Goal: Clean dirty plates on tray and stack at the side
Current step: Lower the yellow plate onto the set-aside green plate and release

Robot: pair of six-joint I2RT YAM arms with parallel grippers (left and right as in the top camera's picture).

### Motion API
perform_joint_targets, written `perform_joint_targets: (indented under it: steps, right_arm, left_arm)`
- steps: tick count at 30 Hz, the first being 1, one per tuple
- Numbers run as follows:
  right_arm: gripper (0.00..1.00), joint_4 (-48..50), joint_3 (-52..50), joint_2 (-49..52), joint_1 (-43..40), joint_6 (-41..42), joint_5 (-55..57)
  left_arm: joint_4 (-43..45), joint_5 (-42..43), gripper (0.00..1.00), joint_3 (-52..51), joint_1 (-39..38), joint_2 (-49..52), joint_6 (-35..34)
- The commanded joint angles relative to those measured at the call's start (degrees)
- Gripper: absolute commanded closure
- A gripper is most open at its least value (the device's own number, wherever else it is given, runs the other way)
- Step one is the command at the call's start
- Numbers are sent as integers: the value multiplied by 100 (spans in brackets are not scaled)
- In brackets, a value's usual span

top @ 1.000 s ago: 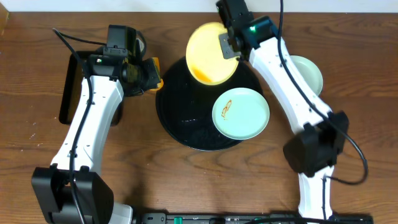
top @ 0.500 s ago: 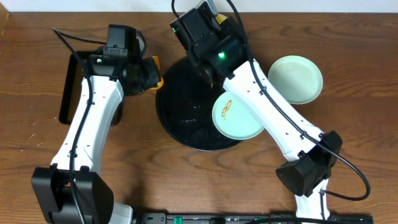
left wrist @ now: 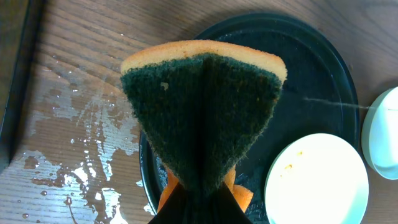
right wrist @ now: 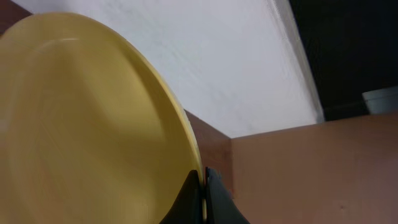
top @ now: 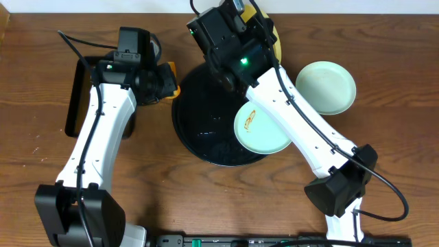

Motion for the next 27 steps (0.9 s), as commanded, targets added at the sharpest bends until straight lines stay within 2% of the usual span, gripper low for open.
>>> perform_joint_targets:
  steps: [1,4,6,8,10,18,21,27]
  right_arm:
    - [99,-243,57,-2,-118,907,-1502]
    - [99,-590,57,-2,-525,1829,-3517]
    - [99,-903,57,-2,-1204,2459,-5608]
    - [99,-1080,44,-2,-1847,2551,-7023]
    - [99,-1261,44,-2,-2479,2549,-7781]
    - [99,-1858,-393,-2,-4758,2481,-7543]
    - [99,-1523,-918,-2,-5311,2507,-7514]
    - [99,-417,-2223,-2,-5698,2804,-7399]
  left_arm:
    - [0,33,92,-17,2,35,50]
    - [0,33,92,-17,2,35,50]
    - [0,33,92,-17,4,35,50]
    - [0,33,92,-17,2,35,50]
    - [0,33,92,-17,4,35,50]
    - [2,33,92,-17,2,35,50]
    - [2,33,92,-17,2,35,50]
    - [2,31,92,-17,2,35,50]
